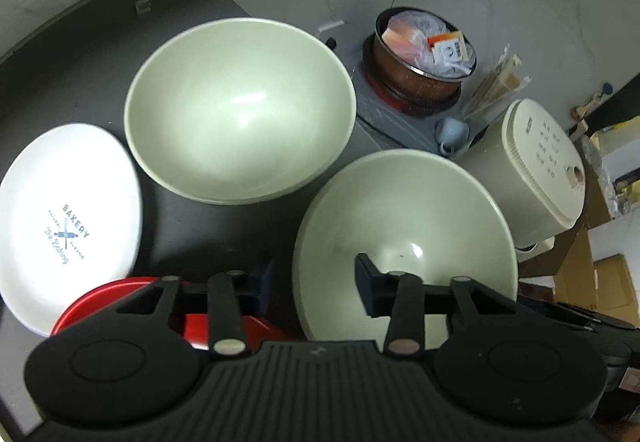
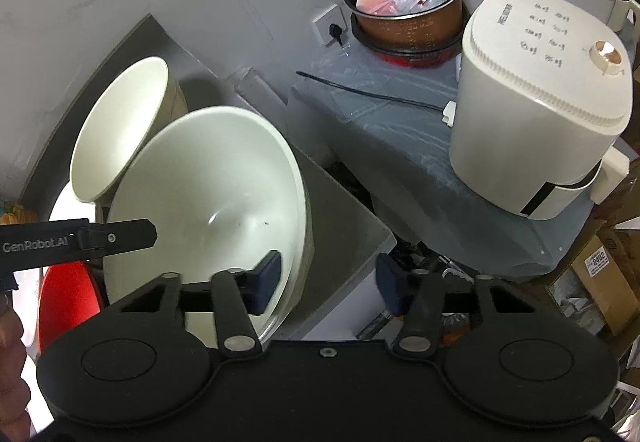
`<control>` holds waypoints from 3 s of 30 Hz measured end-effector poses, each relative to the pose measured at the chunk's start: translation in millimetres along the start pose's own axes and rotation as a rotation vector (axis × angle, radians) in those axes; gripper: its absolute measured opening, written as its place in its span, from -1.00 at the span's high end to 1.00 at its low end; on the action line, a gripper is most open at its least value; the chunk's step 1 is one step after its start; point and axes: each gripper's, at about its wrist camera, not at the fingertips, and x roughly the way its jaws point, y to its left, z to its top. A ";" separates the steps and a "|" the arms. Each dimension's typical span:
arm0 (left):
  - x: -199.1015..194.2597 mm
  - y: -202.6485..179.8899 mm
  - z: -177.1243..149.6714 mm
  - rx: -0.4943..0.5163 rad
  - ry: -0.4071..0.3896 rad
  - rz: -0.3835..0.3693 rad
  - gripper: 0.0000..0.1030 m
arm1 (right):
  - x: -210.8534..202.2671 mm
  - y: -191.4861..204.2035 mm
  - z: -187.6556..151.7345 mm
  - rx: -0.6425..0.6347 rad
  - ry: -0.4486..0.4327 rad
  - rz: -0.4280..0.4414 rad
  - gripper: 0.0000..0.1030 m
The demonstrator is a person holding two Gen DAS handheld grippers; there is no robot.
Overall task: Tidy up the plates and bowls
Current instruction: 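Move both grippers to the large cream bowl and close them on its rim, then lift the cream bowl with both grippers and lower it into the red-black bowl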
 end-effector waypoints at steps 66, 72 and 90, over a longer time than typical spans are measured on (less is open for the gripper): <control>-105.8 154.0 -99.3 -0.304 -0.156 -0.064 0.75 | -48.1 152.3 -59.5 -0.247 -0.060 0.075 0.59; -94.9 153.7 -105.3 -0.316 -0.121 -0.060 0.75 | -40.6 153.5 -65.1 -0.267 -0.033 0.064 0.49; -81.2 153.1 -99.7 -0.337 -0.016 -0.039 0.66 | -25.7 148.0 -62.7 -0.254 0.005 0.058 0.43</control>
